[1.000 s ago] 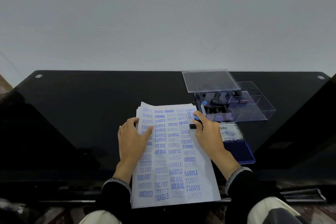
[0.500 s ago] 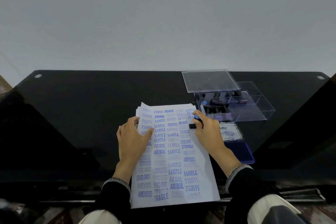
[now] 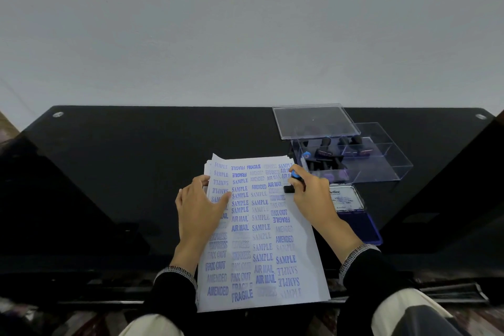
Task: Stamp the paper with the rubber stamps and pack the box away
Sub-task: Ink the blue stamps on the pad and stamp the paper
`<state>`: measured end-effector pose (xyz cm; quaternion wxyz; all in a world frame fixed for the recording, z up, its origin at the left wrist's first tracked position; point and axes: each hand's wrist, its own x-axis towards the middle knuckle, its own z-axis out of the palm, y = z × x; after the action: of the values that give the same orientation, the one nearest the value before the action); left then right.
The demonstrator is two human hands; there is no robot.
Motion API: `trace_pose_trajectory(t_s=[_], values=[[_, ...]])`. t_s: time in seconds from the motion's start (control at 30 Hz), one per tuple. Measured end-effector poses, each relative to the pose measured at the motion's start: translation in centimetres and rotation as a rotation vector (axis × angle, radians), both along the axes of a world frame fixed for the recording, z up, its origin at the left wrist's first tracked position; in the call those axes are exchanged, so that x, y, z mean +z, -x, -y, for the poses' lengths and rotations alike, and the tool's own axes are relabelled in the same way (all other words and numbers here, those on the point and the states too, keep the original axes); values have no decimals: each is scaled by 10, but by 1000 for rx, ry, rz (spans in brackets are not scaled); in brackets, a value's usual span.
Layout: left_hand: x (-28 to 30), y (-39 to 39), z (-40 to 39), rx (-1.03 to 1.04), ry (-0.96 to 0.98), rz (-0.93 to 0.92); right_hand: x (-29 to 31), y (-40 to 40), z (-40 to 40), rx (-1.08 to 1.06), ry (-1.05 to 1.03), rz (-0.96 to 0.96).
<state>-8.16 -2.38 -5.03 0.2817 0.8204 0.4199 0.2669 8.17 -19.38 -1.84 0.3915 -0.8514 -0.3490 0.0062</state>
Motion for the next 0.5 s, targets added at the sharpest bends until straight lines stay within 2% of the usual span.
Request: trace_pose_trajectory(t_s=[0.33, 0.5], values=[[-2, 0, -1, -4, -3, 10, -6, 16, 9, 7, -105, 39], [-1, 0, 0, 0, 2, 10, -5, 11, 6, -7, -63, 19]])
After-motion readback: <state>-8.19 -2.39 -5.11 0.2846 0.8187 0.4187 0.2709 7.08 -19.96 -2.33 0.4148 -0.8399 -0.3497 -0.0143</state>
